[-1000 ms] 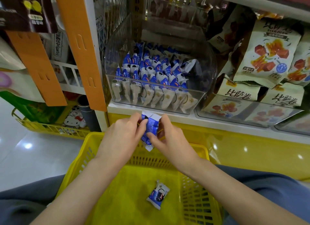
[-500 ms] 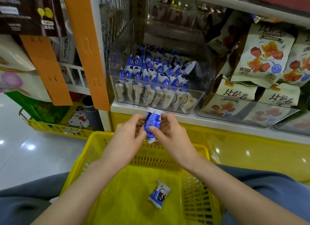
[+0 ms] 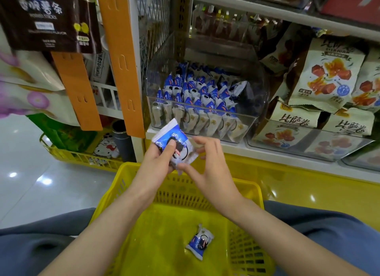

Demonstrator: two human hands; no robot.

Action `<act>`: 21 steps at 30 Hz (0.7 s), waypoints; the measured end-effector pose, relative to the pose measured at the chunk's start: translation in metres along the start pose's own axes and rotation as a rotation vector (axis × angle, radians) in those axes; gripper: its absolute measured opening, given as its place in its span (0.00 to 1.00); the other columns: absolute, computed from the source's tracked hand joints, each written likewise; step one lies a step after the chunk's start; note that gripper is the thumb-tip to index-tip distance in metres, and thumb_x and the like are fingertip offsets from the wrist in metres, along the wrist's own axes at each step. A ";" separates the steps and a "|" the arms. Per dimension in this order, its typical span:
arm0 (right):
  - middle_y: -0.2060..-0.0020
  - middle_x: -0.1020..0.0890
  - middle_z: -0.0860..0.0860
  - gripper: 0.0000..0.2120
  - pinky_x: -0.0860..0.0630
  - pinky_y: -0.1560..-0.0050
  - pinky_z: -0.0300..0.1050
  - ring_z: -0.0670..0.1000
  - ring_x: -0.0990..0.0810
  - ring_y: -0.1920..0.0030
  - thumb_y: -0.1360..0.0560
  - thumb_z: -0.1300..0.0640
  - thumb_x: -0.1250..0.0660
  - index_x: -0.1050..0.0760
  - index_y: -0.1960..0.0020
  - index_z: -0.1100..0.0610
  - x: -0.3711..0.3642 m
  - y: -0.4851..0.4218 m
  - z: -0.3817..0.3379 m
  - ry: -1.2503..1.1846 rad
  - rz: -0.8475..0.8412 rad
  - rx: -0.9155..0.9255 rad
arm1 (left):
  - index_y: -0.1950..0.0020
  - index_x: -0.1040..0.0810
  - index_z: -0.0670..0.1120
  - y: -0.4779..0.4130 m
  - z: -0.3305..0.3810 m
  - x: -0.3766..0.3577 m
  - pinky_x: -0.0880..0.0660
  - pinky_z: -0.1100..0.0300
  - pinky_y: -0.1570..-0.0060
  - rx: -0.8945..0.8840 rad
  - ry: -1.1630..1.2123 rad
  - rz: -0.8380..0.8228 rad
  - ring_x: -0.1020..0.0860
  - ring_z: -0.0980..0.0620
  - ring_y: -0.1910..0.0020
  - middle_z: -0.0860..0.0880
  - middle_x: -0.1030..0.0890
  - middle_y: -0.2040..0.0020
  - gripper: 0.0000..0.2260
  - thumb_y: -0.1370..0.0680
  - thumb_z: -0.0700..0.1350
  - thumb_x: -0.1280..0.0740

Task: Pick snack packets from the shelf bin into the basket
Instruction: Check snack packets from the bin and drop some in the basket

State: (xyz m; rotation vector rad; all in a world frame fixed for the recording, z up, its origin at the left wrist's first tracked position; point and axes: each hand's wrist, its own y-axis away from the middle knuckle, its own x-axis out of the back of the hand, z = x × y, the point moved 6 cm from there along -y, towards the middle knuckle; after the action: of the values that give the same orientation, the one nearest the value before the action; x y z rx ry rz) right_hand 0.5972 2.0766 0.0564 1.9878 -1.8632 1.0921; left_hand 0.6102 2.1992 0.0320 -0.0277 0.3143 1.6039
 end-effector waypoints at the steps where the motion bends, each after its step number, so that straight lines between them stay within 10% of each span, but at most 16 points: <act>1: 0.45 0.34 0.43 0.26 0.34 0.47 0.24 0.35 0.33 0.46 0.28 0.48 0.33 0.36 0.33 0.54 0.002 -0.002 0.002 -0.052 0.014 -0.050 | 0.34 0.30 0.46 0.001 0.000 0.000 0.20 0.60 0.55 0.007 0.011 -0.011 0.18 0.53 0.50 0.48 0.18 0.46 0.14 0.20 0.46 0.42; 7: 0.58 0.18 0.48 0.09 0.23 0.57 0.37 0.43 0.21 0.59 0.27 0.60 0.32 0.25 0.54 0.47 0.001 -0.007 0.014 -0.379 -0.067 -0.251 | 0.45 0.23 0.46 0.002 0.004 0.002 0.24 0.57 0.48 -0.015 -0.043 -0.027 0.19 0.53 0.50 0.48 0.16 0.50 0.09 0.21 0.46 0.40; 14: 0.53 0.20 0.47 0.09 0.25 0.56 0.34 0.39 0.23 0.58 0.26 0.57 0.32 0.27 0.49 0.47 0.005 -0.007 0.004 -0.322 -0.124 -0.204 | 0.50 0.25 0.36 0.004 0.021 0.003 0.27 0.56 0.55 -0.145 -0.187 0.000 0.24 0.52 0.58 0.38 0.19 0.56 0.10 0.21 0.43 0.38; 21: 0.62 0.19 0.47 0.03 0.26 0.59 0.35 0.44 0.22 0.60 0.26 0.54 0.34 0.24 0.54 0.51 0.064 -0.035 -0.015 -0.253 0.044 -0.124 | 0.45 0.27 0.52 -0.003 0.076 -0.011 0.29 0.73 0.55 -0.495 -0.526 -0.021 0.24 0.64 0.55 0.57 0.22 0.53 0.07 0.22 0.44 0.37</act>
State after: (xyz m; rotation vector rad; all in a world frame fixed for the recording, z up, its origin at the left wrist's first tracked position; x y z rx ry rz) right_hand 0.6195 2.0430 0.1187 2.1037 -2.0501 0.7431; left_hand 0.6273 2.2052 0.1071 0.0125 -0.4898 1.5702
